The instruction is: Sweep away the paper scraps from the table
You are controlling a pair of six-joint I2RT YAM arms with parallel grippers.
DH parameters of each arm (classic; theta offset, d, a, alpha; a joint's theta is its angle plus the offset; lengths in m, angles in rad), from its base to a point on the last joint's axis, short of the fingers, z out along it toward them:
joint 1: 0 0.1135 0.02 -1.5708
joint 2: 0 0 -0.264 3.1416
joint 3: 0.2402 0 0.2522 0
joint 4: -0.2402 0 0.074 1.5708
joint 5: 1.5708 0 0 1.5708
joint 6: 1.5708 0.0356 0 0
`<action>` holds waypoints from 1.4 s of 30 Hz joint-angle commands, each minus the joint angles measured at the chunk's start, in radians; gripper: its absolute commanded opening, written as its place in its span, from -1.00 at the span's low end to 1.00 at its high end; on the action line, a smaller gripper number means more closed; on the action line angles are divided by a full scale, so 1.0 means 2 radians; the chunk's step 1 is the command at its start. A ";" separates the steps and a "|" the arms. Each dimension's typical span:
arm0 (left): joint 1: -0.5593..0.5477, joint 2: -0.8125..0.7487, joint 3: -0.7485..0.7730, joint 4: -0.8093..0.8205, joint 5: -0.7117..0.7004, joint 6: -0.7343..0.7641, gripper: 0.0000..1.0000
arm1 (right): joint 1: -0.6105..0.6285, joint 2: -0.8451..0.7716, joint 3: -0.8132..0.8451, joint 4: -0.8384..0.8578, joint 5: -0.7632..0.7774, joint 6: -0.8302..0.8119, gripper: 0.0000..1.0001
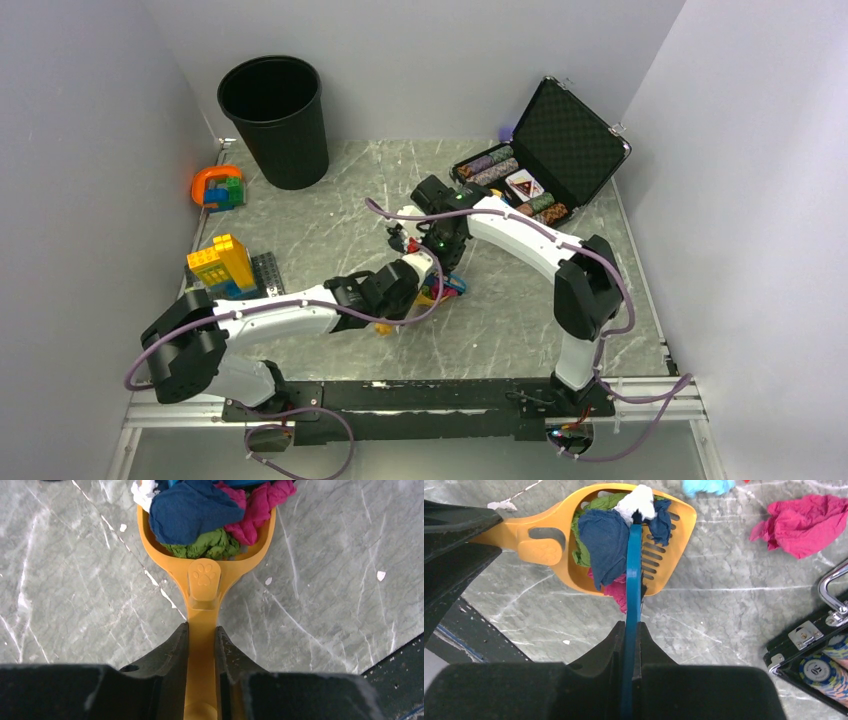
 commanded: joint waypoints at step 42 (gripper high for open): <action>-0.014 -0.071 0.030 -0.050 -0.078 0.011 -1.00 | -0.118 -0.227 -0.103 0.185 0.180 0.216 -1.00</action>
